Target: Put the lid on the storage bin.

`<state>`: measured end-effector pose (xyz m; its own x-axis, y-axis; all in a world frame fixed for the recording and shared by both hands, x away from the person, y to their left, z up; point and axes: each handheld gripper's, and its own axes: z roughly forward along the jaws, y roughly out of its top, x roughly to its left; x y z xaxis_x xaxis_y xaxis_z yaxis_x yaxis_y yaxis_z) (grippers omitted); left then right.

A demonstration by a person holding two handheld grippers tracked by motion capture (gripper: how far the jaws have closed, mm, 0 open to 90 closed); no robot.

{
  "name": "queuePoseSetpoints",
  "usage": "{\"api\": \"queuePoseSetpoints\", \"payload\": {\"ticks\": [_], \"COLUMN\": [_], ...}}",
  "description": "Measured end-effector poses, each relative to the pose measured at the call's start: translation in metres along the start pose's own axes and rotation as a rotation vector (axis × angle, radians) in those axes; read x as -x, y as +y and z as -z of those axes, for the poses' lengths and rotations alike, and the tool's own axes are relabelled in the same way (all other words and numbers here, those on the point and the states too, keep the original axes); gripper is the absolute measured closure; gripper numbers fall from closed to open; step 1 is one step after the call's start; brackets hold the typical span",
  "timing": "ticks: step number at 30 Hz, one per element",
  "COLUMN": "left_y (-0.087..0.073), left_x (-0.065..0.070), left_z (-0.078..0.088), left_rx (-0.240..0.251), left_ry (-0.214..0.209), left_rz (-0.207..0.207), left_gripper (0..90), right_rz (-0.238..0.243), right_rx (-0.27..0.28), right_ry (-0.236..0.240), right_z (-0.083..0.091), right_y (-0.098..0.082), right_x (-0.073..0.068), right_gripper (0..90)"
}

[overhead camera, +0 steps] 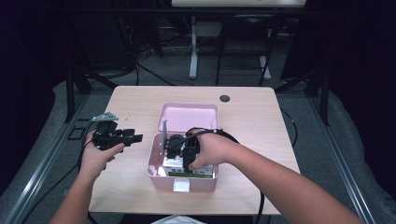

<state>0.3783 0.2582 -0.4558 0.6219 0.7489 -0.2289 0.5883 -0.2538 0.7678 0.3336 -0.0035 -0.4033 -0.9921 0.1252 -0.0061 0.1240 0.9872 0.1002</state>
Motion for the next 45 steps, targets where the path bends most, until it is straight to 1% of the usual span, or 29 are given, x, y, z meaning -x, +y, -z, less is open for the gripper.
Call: {"api": "queuePoseSetpoints", "payload": {"ticks": [3, 5, 7, 9, 12, 17, 23, 25, 33, 36, 39, 40, 45], "left_y": [0.0, 0.0, 0.0, 0.0, 0.0, 0.0, 0.0, 0.0, -0.001, 0.0, 0.0, 0.0, -0.001], "left_x": [0.0, 0.0, -0.001, -0.001, -0.001, -0.001, -0.001, -0.001, -0.001, -0.001, -0.001, -0.001, -0.001], "left_z": [0.0, 0.0, 0.0, 0.0, 0.0, 0.0, 0.0, 0.0, 0.0, 0.0, -0.001, -0.001, 0.0], "left_rx": [0.001, -0.003, -0.007, -0.004, -0.002, 0.001, -0.002, -0.007, 0.001, -0.005, -0.006, -0.005, -0.002], "left_ry": [0.0, -0.002, -0.003, -0.001, 0.0, 0.001, 0.001, -0.002, 0.002, -0.001, -0.001, 0.0, 0.001], "left_rz": [0.001, -0.003, -0.004, -0.003, -0.005, -0.001, -0.002, -0.003, 0.003, -0.001, -0.001, -0.001, 0.003], "left_gripper": [47.7, 47.7, 47.7, 47.7, 47.7, 47.7, 47.7, 47.7, 47.7, 47.7, 47.7, 47.7, 47.7], "right_rz": [0.002, 0.0, -0.002, 0.007, 0.004, -0.001, -0.003, -0.011, -0.014, 0.0, 0.002, -0.005, -0.01], "right_rx": [0.0, -0.001, -0.007, -0.018, -0.021, -0.018, -0.026, -0.031, -0.032, -0.044, -0.047, -0.042, -0.049], "right_ry": [0.01, 0.009, 0.01, 0.007, 0.006, 0.019, 0.018, 0.023, 0.026, 0.02, 0.022, 0.026, 0.044], "right_z": [-0.004, -0.007, -0.011, -0.013, -0.015, -0.021, -0.029, -0.033, -0.042, -0.047, -0.048, -0.051, -0.06], "right_y": [-0.001, -0.002, -0.003, -0.004, -0.004, -0.005, -0.007, -0.008, -0.011, -0.01, -0.009, -0.009, -0.01], "right_x": [0.001, 0.001, 0.002, 0.002, 0.003, 0.006, 0.008, 0.01, 0.013, 0.014, 0.014, 0.015, 0.017], "right_gripper": [61.8, 61.8, 61.8, 61.8, 61.8, 61.8, 61.8, 61.8, 61.8, 61.7, 61.7, 61.7, 61.7]}}
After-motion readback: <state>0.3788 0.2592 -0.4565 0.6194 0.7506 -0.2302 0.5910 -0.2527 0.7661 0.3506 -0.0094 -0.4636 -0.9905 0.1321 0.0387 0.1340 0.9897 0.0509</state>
